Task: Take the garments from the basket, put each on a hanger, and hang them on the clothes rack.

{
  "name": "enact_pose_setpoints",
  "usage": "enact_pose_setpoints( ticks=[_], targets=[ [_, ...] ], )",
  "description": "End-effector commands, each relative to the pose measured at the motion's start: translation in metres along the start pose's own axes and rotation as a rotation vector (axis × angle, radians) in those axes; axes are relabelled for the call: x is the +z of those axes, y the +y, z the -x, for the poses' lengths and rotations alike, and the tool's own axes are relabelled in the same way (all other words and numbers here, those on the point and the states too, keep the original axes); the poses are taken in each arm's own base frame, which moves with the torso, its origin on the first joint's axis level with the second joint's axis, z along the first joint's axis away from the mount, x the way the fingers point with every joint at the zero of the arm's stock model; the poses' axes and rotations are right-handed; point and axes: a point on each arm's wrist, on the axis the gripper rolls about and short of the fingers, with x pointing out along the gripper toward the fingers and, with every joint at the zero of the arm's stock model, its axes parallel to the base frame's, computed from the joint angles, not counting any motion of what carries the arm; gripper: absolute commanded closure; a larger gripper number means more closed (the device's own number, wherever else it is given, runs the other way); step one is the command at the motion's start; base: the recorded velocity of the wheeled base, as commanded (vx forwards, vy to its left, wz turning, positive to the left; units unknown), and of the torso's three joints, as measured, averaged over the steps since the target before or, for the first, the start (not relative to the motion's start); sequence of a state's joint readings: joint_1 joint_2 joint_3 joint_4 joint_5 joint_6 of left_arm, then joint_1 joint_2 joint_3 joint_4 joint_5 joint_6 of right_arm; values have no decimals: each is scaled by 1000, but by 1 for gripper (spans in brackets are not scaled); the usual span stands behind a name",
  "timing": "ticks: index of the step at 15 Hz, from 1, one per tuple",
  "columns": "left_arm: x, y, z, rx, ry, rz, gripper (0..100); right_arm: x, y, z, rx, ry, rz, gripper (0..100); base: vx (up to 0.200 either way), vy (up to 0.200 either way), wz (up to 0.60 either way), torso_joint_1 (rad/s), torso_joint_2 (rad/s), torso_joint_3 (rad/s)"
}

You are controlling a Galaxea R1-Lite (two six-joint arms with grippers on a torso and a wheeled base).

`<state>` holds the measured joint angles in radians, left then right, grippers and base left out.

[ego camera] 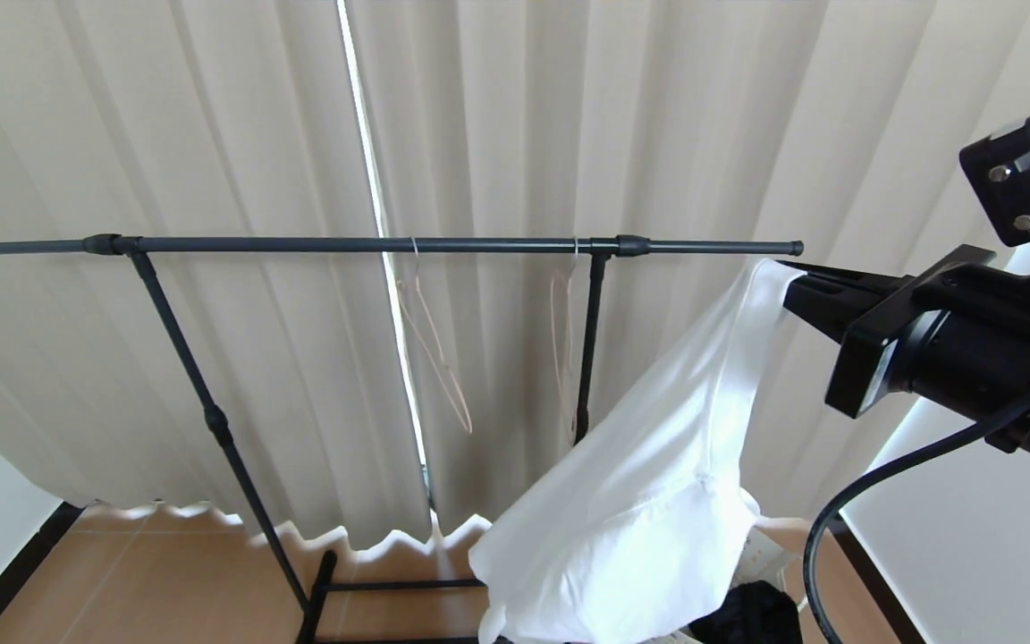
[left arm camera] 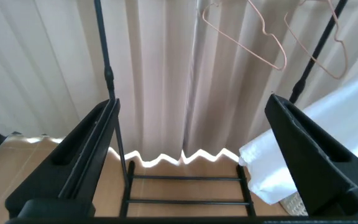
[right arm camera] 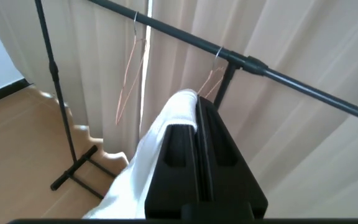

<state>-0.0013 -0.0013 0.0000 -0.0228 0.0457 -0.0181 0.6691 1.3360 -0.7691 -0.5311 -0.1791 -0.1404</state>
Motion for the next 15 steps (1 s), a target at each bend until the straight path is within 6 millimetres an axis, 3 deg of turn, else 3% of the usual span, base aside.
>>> enact_pose_setpoints(
  ticks=[1, 5, 10, 12, 14, 15],
  targets=[
    [0, 0, 0, 0, 1, 0, 0, -1, 0, 0, 0, 4, 1, 100, 0, 200, 0, -12, -7, 2],
    [0, 0, 0, 0, 1, 0, 0, -5, 1, -3, 2, 21, 8, 100, 0, 200, 0, 7, -4, 2],
    [-1, 0, 0, -15, 10, -32, 0, -19, 9, -21, 8, 93, 25, 100, 0, 0, 0, 0, 0, 0],
    [-1, -1, -7, -14, 122, -91, 0, -19, 20, -36, -22, 138, 58, 100, 0, 0, 0, 0, 0, 0],
    [12, -2, -18, -29, 221, -108, 0, -19, 26, -52, -49, 196, 71, 100, 0, 0, 0, 0, 0, 0],
    [32, -3, -31, -51, 276, -93, 0, -23, 28, -62, -56, 236, 51, 100, 0, 0, 0, 0, 0, 0]
  ],
)
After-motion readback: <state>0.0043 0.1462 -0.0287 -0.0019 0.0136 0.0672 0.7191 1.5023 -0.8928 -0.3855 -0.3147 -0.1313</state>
